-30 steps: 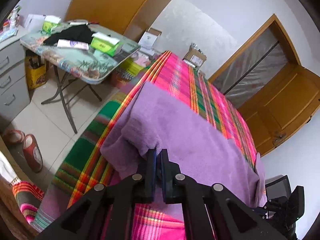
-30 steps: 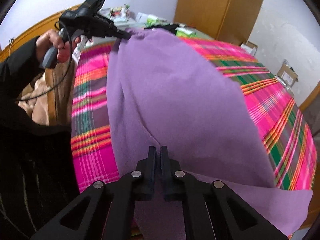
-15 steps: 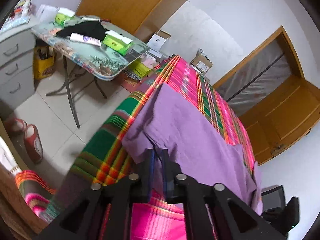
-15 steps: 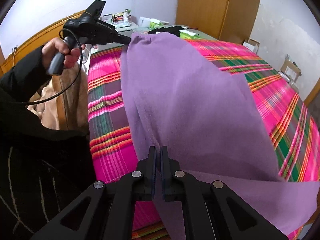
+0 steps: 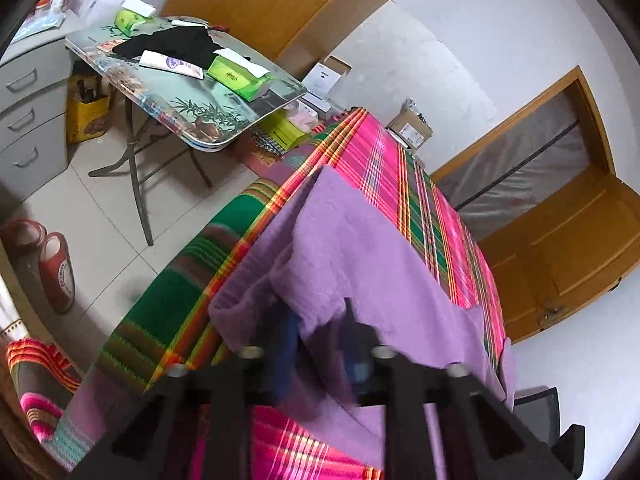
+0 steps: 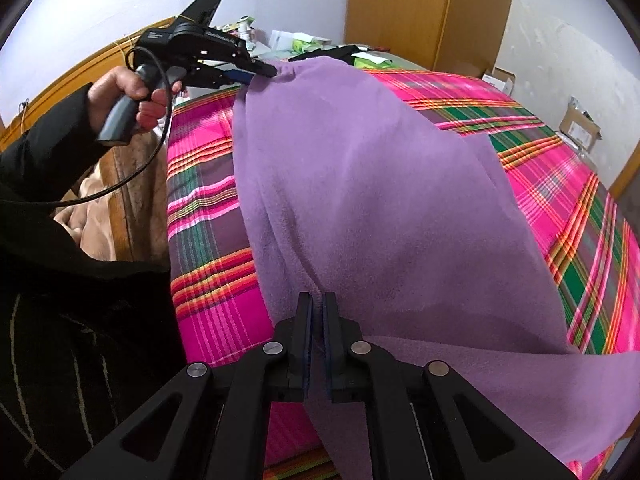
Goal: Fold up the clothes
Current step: 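Hold the lifted garment with both grippers above the plaid bed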
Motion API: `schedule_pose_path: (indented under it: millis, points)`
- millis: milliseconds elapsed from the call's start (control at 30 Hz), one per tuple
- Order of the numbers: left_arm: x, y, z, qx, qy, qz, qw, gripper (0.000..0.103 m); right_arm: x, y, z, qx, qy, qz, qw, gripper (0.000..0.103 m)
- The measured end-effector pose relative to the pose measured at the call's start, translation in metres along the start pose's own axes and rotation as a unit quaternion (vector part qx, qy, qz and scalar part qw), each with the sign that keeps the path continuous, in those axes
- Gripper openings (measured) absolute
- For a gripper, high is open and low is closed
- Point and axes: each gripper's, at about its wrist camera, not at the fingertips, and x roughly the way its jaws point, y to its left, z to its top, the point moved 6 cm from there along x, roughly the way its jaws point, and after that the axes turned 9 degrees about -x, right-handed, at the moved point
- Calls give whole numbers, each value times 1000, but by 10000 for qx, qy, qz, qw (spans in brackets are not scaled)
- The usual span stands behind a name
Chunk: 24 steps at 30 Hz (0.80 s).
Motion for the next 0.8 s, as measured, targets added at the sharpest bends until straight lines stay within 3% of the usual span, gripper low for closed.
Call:
schedule_pose_path:
  millis: [200, 400, 633, 800]
  points:
    - [-26, -3, -3, 122, -237, -254, 9993, 8, -16, 0, 3, 44, -245, -8, 9997, 4]
    - [-8, 25, -9, -63, 20, -51, 10000, 8, 2, 7, -5, -32, 35, 126, 9999, 4]
    - [-16, 20, -13, 163, 127, 41, 9998, 9, -3, 8, -8, 96, 79, 390, 9992, 10]
    - [-41, 12, -17, 442, -56, 173, 9989, 9, -28, 0, 3, 334, -415, 499, 9973, 12]
